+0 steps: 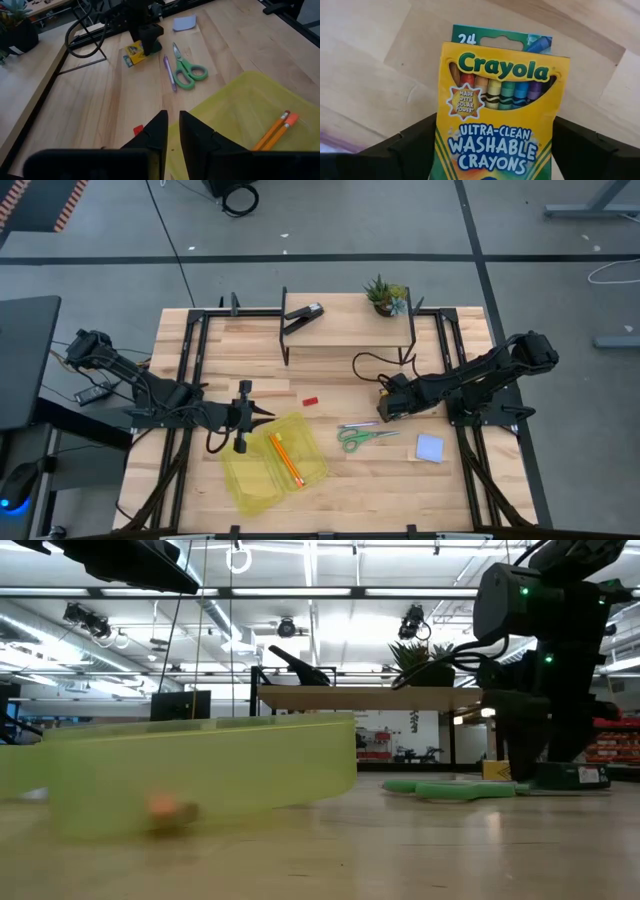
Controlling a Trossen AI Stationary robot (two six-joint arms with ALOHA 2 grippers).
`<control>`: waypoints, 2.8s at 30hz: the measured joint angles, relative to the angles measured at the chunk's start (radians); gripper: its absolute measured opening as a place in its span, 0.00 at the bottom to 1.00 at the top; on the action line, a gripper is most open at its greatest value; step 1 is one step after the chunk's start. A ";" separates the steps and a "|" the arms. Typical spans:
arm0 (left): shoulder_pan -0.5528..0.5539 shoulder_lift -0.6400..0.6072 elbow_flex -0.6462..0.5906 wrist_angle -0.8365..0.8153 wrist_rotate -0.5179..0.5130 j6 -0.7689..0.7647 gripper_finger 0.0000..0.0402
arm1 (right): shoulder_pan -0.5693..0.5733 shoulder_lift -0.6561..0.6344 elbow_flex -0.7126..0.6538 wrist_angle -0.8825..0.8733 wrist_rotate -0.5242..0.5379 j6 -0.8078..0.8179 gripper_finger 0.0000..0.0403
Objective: Pack school essentials
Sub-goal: Put the yellow crayon box into the supply box
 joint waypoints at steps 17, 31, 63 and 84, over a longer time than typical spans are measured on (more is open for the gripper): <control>0.003 0.000 0.000 0.005 -0.064 0.002 0.15 | 0.000 -0.101 0.000 0.096 -0.025 -0.373 0.77; 0.052 -0.035 -0.195 0.299 -0.066 -0.071 0.16 | -0.001 -0.036 0.267 0.143 -0.035 -0.746 0.77; 0.050 -0.340 -0.320 0.322 -0.375 -0.163 0.16 | 0.116 0.692 1.211 -0.049 0.038 -0.474 0.77; 0.050 -0.340 -0.320 0.318 -0.301 -0.421 0.20 | 0.168 0.939 1.456 -0.090 0.066 -0.203 0.77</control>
